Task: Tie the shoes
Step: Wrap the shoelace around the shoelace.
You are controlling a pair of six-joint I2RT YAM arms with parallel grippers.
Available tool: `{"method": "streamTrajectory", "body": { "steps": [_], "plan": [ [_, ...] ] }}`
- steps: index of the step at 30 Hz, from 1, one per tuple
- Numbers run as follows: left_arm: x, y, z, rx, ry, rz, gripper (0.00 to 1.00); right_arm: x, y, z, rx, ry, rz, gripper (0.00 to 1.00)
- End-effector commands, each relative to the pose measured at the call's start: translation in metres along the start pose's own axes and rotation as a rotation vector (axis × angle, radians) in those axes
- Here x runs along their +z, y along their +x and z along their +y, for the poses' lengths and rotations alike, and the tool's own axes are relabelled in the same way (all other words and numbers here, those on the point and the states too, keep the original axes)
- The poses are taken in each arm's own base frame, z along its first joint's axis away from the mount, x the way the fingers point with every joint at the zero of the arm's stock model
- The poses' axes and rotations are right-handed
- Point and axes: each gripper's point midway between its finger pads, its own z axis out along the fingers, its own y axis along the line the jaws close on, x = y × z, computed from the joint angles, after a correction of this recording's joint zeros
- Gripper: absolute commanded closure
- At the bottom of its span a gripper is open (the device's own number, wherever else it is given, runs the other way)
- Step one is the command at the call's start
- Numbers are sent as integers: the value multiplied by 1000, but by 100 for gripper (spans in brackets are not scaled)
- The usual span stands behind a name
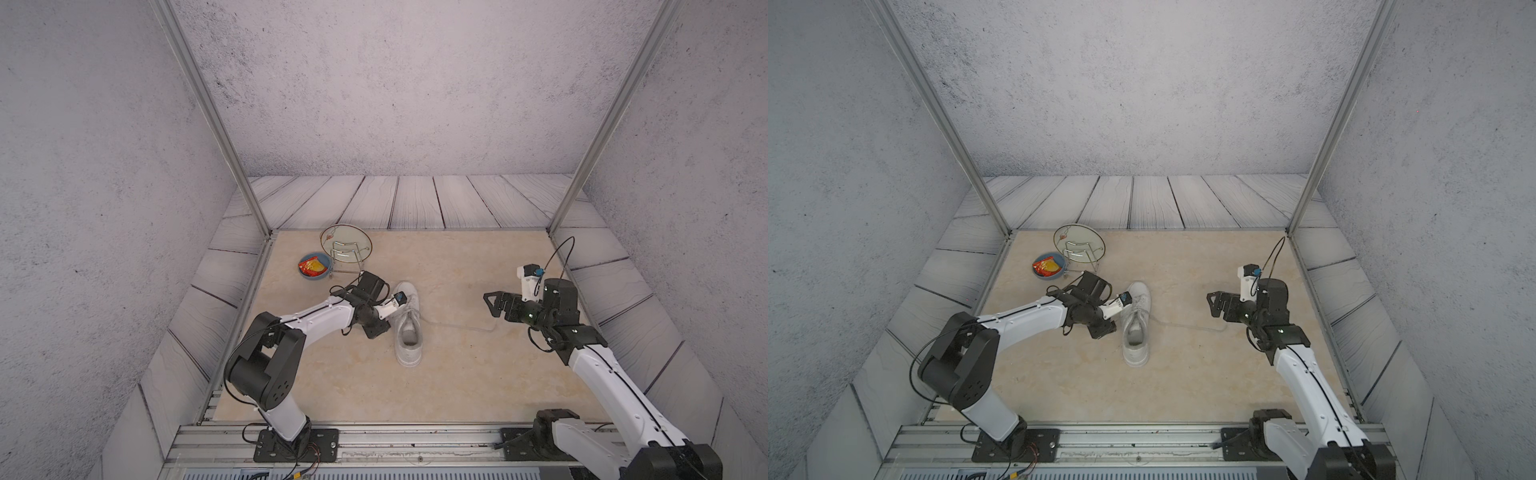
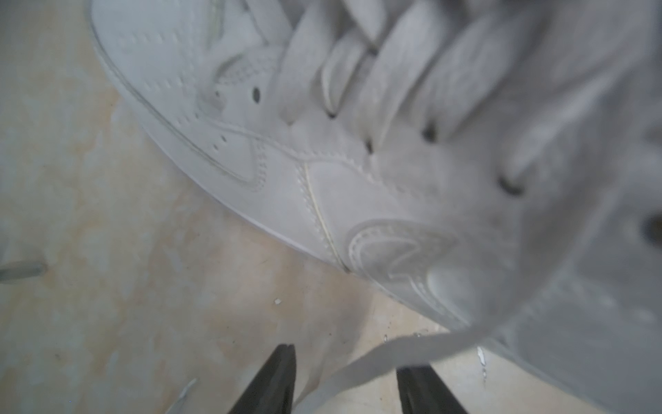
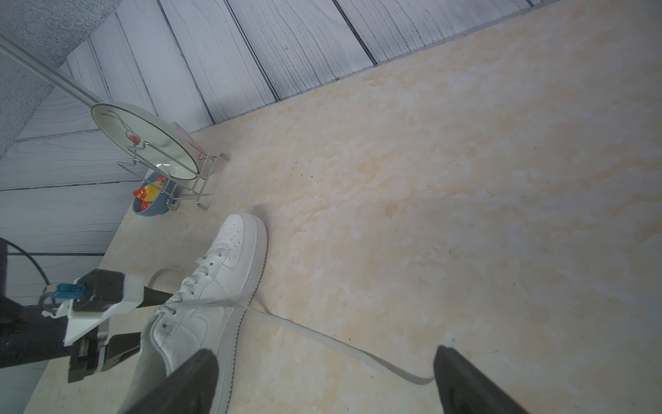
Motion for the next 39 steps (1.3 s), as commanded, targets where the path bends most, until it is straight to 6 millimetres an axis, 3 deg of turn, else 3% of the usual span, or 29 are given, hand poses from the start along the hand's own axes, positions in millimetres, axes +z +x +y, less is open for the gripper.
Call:
{"method": "streamTrajectory", "body": {
  "steps": [1,5,6,9,14,16,22,29,39],
  "plan": [
    [0,0,1,30,23,16,65,-5,-5,5,-29,-19,-27,1],
    [-8,-3,3,38,-4,-4,99,-3,-3,2,-22,-8,-18,1],
    [-13,-6,3,40,-12,-22,100,-2,-2,0,-16,-1,-16,1],
    [-32,-17,4,36,-58,-87,100,0,0,-3,12,14,-1,2],
    [-70,-34,1,34,-115,-203,100,4,11,-15,149,95,74,12],
    [-82,-42,-4,41,-111,-255,100,6,19,-24,204,170,123,19],
    [-111,-69,-21,73,-81,-403,100,18,51,-39,292,416,260,23],
    [-125,-83,-31,104,-57,-454,100,34,64,-48,285,639,241,23],
    [-124,-87,-37,137,-36,-471,100,52,85,-67,363,797,231,28]
  ]
}}
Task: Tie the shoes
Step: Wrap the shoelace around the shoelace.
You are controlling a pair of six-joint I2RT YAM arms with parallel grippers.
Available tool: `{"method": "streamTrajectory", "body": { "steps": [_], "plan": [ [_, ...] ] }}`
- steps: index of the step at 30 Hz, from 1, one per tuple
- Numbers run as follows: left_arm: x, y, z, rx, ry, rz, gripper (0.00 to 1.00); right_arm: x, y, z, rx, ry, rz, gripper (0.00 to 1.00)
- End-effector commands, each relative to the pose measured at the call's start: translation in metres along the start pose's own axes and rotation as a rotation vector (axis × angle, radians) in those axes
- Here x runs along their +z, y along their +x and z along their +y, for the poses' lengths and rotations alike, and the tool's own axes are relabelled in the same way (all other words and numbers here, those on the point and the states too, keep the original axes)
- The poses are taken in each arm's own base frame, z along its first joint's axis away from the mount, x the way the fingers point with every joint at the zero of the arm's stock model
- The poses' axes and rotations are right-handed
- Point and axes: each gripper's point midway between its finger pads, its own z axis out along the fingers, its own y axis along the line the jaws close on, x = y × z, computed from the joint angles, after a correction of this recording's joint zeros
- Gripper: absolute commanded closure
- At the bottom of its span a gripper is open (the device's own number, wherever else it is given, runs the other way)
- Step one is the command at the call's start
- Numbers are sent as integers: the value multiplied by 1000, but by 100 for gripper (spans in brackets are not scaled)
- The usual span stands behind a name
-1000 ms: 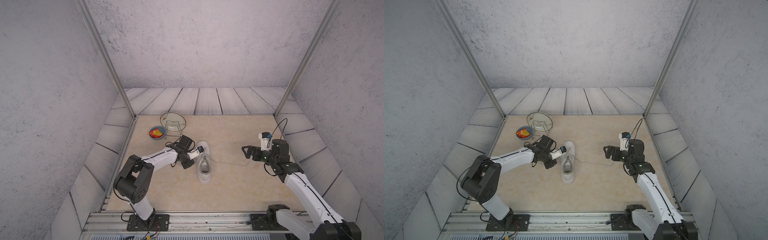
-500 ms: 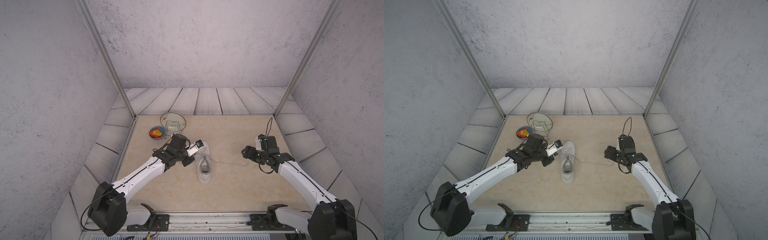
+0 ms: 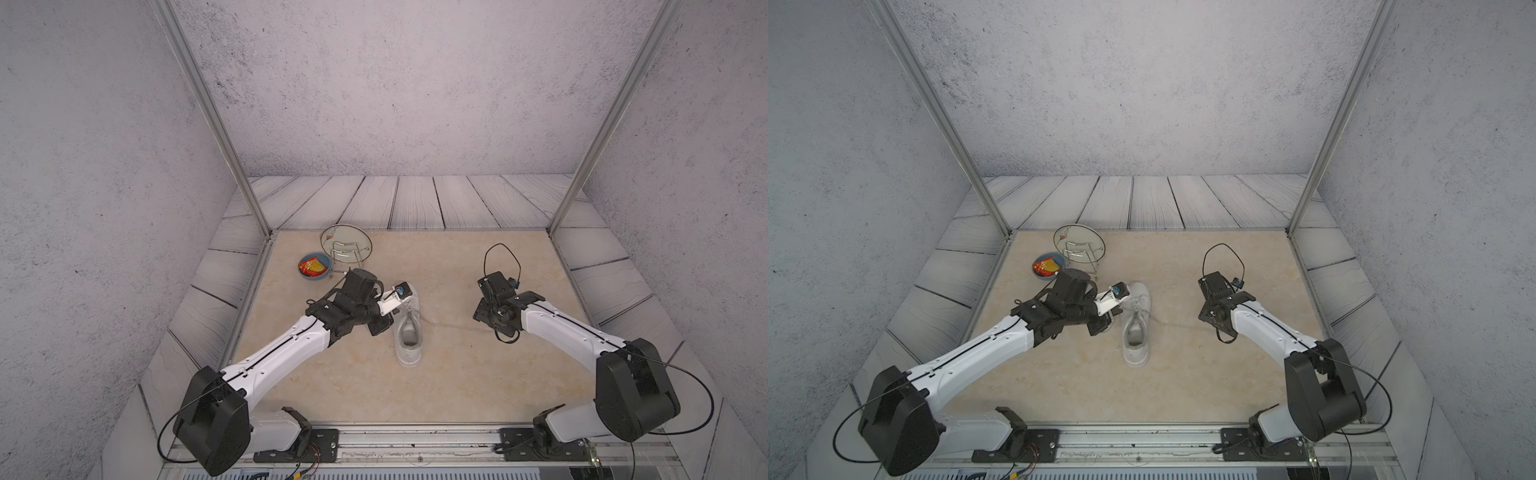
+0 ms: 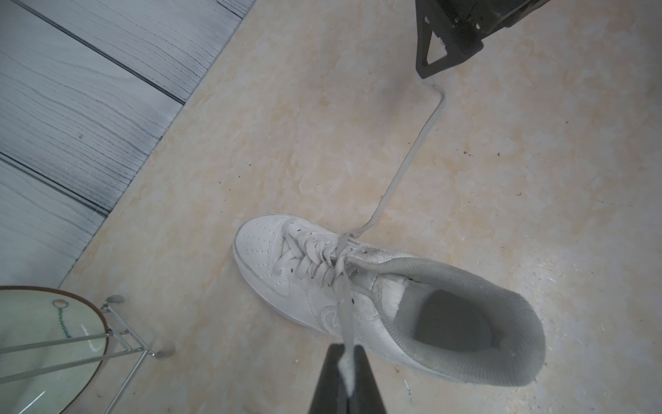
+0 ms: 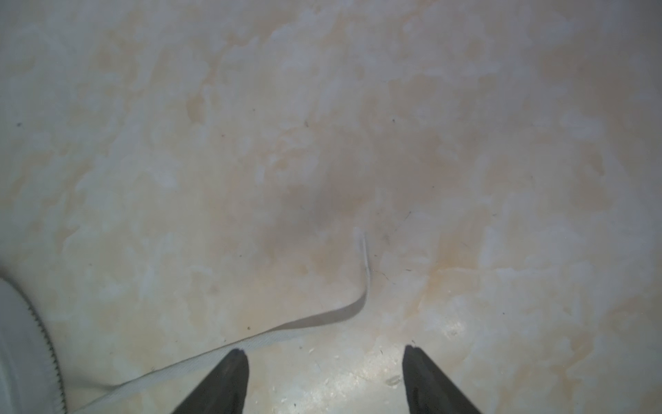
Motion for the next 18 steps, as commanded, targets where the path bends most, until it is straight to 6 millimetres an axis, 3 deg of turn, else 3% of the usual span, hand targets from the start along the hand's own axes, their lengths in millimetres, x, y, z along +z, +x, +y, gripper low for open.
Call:
{"method": "streamTrajectory", "body": {
  "steps": [1,7,18],
  "plan": [
    [-5,-14,-1,28,7,-50,100,15,0,-6,44,71,-22,28],
    [-4,-15,-3,43,18,-60,100,36,7,4,33,93,36,30],
    [-3,-15,-3,56,19,-62,100,61,41,-11,75,132,125,41]
  ]
}}
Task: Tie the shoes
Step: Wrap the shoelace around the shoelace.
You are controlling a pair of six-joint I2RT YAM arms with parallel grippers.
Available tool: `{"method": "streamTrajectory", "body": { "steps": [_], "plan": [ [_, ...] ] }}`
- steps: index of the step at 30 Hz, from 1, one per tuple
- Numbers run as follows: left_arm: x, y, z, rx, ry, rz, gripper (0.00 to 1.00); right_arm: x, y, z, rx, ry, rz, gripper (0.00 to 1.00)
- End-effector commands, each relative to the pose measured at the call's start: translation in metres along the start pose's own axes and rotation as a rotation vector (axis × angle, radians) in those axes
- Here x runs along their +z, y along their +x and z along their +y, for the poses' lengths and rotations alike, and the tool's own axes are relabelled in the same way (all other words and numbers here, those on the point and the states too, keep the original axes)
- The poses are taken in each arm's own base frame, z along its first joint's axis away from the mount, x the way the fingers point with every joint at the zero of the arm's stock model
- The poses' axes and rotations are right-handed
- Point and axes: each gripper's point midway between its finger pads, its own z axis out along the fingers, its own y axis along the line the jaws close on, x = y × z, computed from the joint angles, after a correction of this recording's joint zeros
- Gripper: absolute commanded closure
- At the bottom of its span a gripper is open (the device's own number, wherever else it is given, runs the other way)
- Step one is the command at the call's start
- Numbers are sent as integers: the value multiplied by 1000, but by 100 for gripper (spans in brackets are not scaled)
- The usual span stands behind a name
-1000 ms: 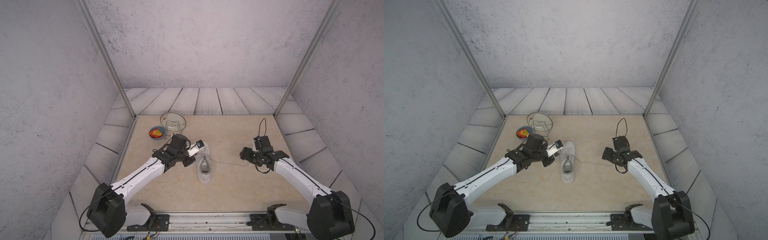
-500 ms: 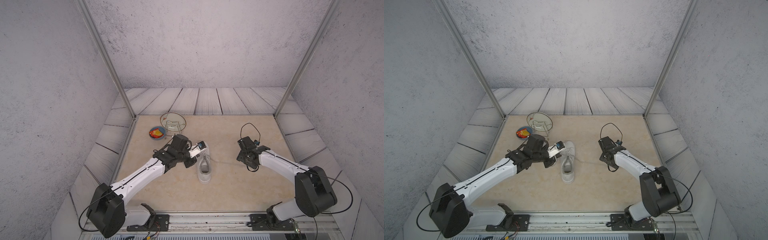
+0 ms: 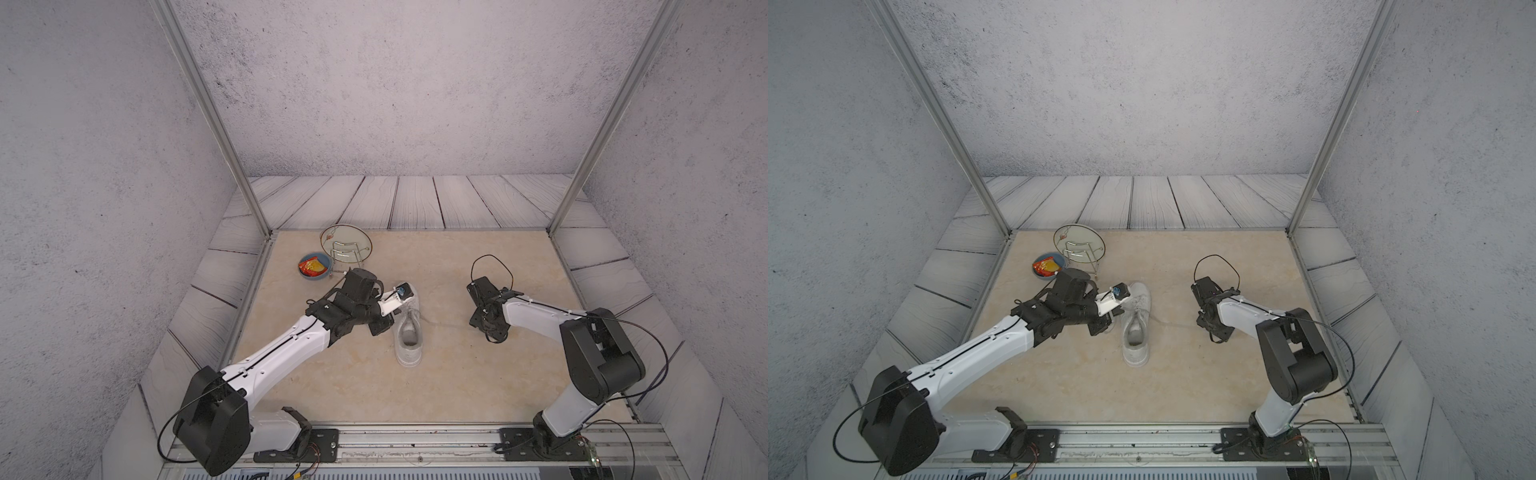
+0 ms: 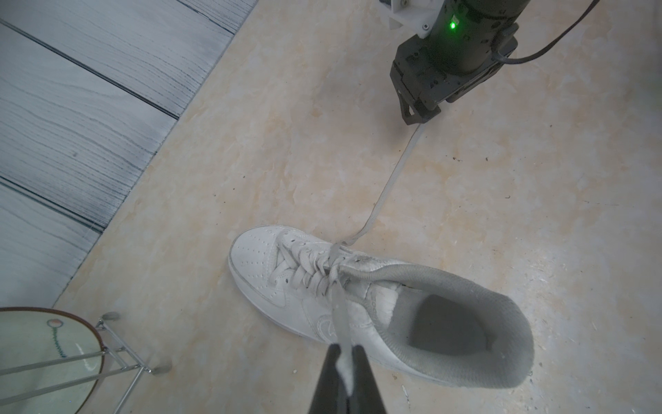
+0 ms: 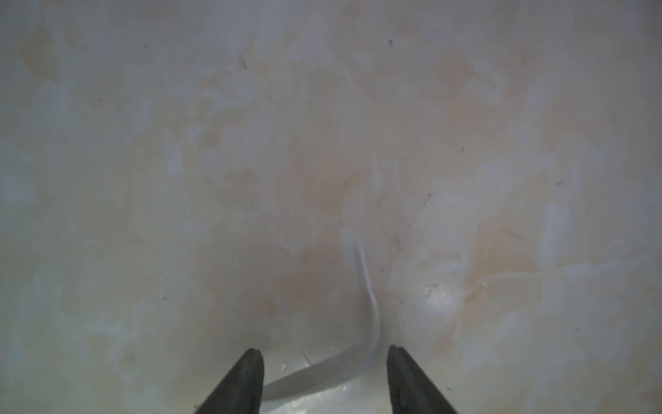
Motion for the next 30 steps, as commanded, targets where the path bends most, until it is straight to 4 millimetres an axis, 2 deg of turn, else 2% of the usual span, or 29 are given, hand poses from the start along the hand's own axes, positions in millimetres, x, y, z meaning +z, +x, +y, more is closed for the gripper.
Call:
{"method": "streamTrajectory", "body": {
  "steps": [1,3,5,6,7,10,11,13,15,18,23,27,30],
  "plan": [
    [-3,-10,0,27,-1,-36,100,15,17,-9,11,33,45,45],
    [-3,-10,0,29,-4,-36,100,20,21,-8,13,27,61,55],
    [-3,-9,0,29,-4,-34,100,20,23,-4,11,9,72,72],
    [-3,-9,0,29,-6,-35,100,18,21,-1,5,-3,70,88],
    [-3,-9,0,28,-6,-33,100,13,18,1,2,-16,62,100],
    [-3,-10,0,30,-6,-40,100,-16,-4,22,-48,-140,-17,100],
    [-3,-11,-1,29,-4,-47,100,-33,-15,34,-77,-213,-57,100],
    [-3,-13,-3,41,9,-64,100,-70,-35,60,-144,-360,-134,100],
    [-3,-15,-6,54,19,-82,100,-118,-51,91,-216,-550,-205,100],
    [-5,-17,-6,67,15,-96,100,-179,-62,133,-292,-809,-245,100],
    [-6,-17,-5,75,-8,-116,100,-252,-57,191,-393,-1125,-223,100],
    [-7,-18,-5,92,-12,-130,100,-305,-39,233,-556,-1318,-230,100],
    [-6,-17,-8,107,-8,-143,100,-323,-26,255,-687,-1405,-283,100]
  ]
}}
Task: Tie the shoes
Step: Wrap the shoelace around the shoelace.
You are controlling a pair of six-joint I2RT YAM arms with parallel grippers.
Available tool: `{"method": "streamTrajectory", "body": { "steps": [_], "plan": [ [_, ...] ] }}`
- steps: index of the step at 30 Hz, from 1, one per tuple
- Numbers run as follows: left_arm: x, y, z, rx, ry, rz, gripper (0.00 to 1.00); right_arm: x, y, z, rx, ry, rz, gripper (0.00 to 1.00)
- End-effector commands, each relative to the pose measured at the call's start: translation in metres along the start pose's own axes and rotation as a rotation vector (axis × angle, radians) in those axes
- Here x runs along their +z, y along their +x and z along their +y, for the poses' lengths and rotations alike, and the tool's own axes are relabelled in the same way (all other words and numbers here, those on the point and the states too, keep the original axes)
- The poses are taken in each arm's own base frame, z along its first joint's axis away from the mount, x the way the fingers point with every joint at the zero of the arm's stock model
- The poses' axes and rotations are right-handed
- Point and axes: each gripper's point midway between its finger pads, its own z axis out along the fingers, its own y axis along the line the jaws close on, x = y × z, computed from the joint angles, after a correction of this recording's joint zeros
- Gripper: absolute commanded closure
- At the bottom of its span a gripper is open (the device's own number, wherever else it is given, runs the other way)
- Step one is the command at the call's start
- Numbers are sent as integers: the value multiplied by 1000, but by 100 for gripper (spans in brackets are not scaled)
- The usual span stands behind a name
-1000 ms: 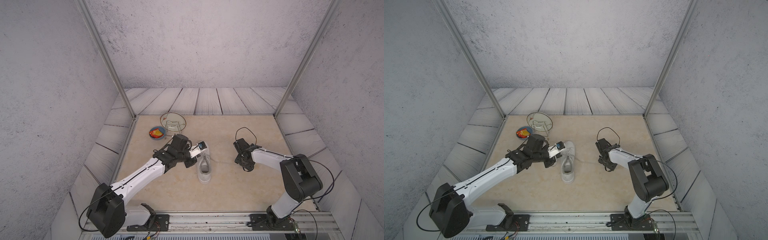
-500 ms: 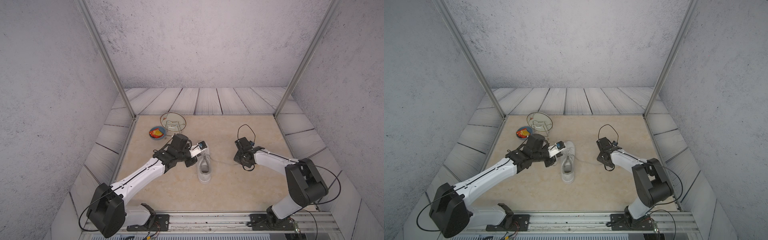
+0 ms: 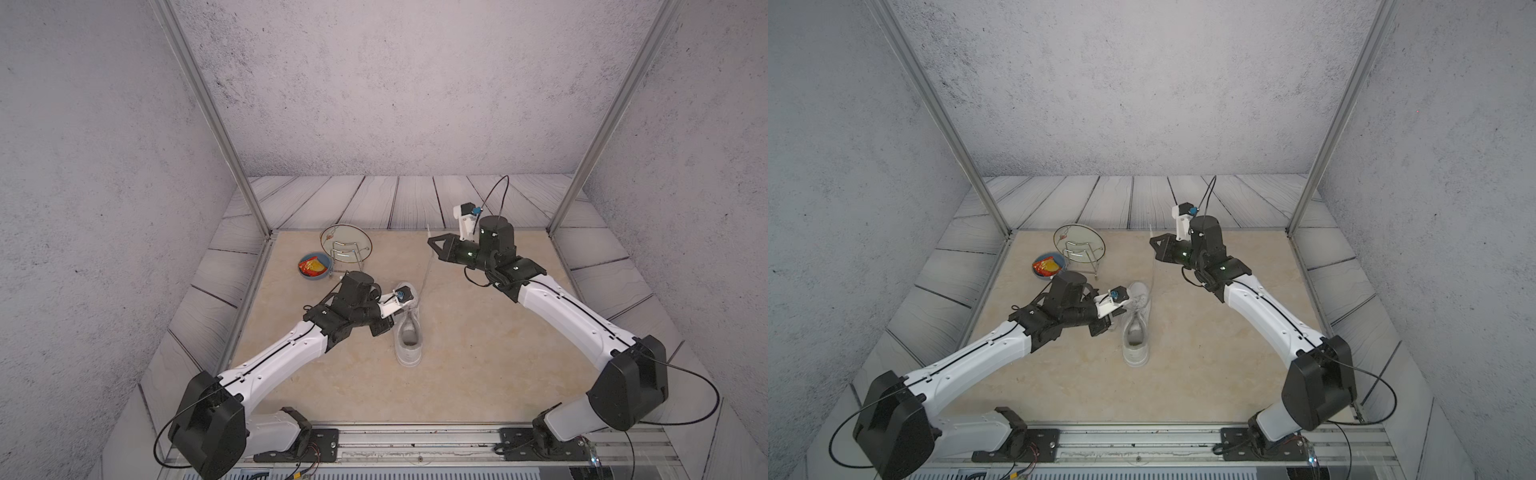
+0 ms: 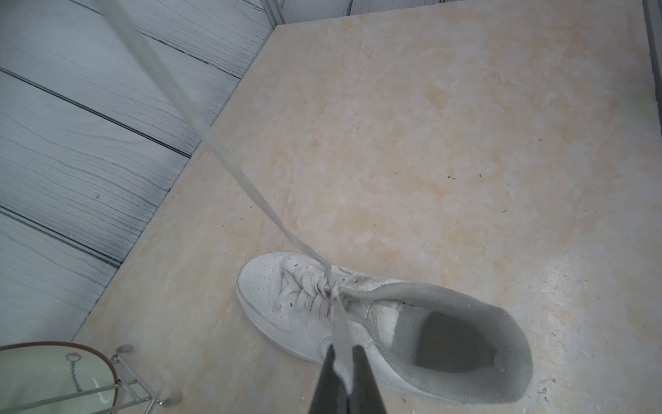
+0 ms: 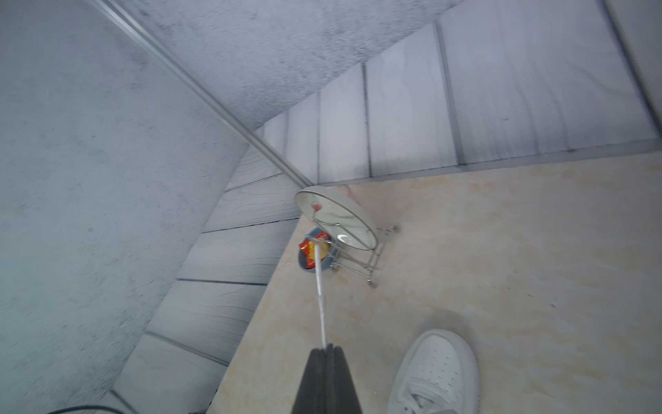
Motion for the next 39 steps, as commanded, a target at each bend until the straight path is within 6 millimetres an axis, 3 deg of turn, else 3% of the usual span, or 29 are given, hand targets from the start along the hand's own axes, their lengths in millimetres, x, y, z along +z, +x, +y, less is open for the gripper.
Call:
{"method": "streamTrajectory", "body": {
  "steps": [1,8,13,16,17,19,21,24,29,34,39],
  "plan": [
    [-4,-10,-3,42,1,-56,100,22,8,33,-149,-181,41,100],
    [-5,-10,-4,51,0,-58,100,68,7,48,-187,-351,41,100],
    [-5,-10,-7,58,11,-69,100,111,35,31,-217,-317,138,100],
    [-5,-11,-7,59,13,-71,100,137,58,10,-233,-262,211,100],
    [-5,-10,-8,59,15,-70,100,145,66,-1,-231,-244,235,97],
    [-5,-10,-8,58,16,-70,100,156,80,-16,-245,-204,278,80],
    [-5,-10,-9,58,19,-71,100,161,91,-28,-289,-159,324,58],
    [-5,-11,-9,60,21,-77,100,159,94,-41,-356,-88,366,35],
    [-6,-12,-9,55,19,-81,100,141,70,-36,-494,-22,332,9],
    [-6,-13,-7,47,15,-81,100,109,39,-27,-608,61,278,1],
    [-3,-9,-4,30,-1,-63,100,48,22,-38,-701,166,183,1]
  ]
}}
